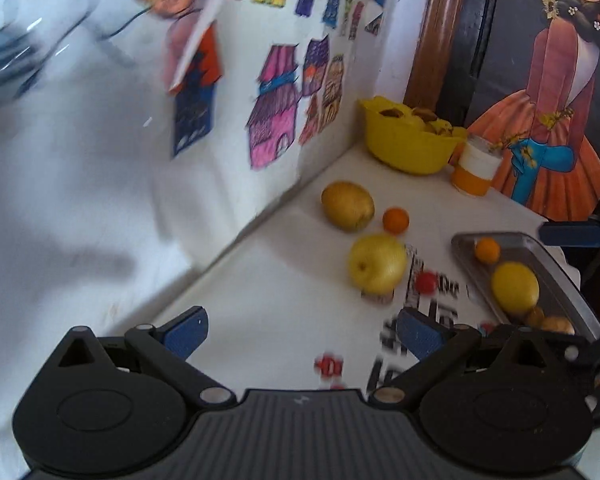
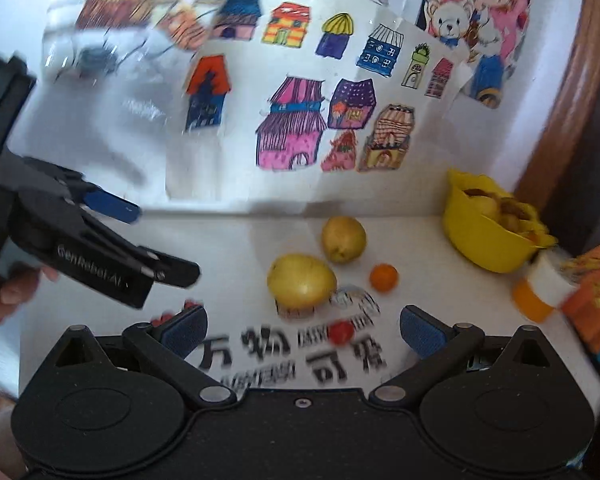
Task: Organize fruits
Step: 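Move the left tool to a yellow pear while the right tool reaches the cherry tomato, then grasp the yellow pear with the left tool while the right tool grasps the cherry tomato, then carry the pear with the left tool while the right tool carries the tomato to the tray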
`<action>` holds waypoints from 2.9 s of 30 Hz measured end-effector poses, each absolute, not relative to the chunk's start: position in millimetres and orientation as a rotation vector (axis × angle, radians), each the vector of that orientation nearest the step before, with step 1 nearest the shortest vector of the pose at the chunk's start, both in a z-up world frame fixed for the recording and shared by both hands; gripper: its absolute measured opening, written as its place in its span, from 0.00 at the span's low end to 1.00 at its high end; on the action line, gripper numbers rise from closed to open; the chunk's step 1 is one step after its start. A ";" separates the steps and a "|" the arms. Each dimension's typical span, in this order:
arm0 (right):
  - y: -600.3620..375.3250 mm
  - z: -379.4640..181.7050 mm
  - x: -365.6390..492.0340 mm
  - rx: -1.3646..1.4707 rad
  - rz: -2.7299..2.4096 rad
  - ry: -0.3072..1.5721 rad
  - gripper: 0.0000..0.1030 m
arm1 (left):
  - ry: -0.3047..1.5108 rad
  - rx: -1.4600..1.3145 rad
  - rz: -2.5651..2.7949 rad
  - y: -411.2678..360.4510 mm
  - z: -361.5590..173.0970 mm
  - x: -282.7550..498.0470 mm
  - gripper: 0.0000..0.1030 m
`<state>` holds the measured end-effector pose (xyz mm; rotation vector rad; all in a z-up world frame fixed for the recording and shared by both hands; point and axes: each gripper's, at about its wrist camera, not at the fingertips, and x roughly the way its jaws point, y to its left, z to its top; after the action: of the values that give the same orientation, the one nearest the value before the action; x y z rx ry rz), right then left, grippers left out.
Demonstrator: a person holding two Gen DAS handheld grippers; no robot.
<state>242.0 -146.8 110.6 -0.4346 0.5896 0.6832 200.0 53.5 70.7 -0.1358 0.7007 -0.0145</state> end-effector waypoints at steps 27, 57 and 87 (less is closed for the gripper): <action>-150.4 36.9 351.1 -0.485 0.889 0.838 0.50 | 0.742 -0.021 -0.196 10.5 32.1 297.6 0.93; -165.5 40.2 346.8 -0.341 0.858 0.802 0.24 | 0.773 -0.040 -0.213 0.3 25.7 299.7 0.56; -349.4 45.3 300.1 -0.240 0.510 0.633 0.24 | 0.676 -0.075 -0.384 -127.9 59.8 312.6 0.56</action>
<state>300.1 -349.4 45.3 -0.2404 0.6332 0.5097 312.6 -127.9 59.8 -0.0751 0.6763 -0.3843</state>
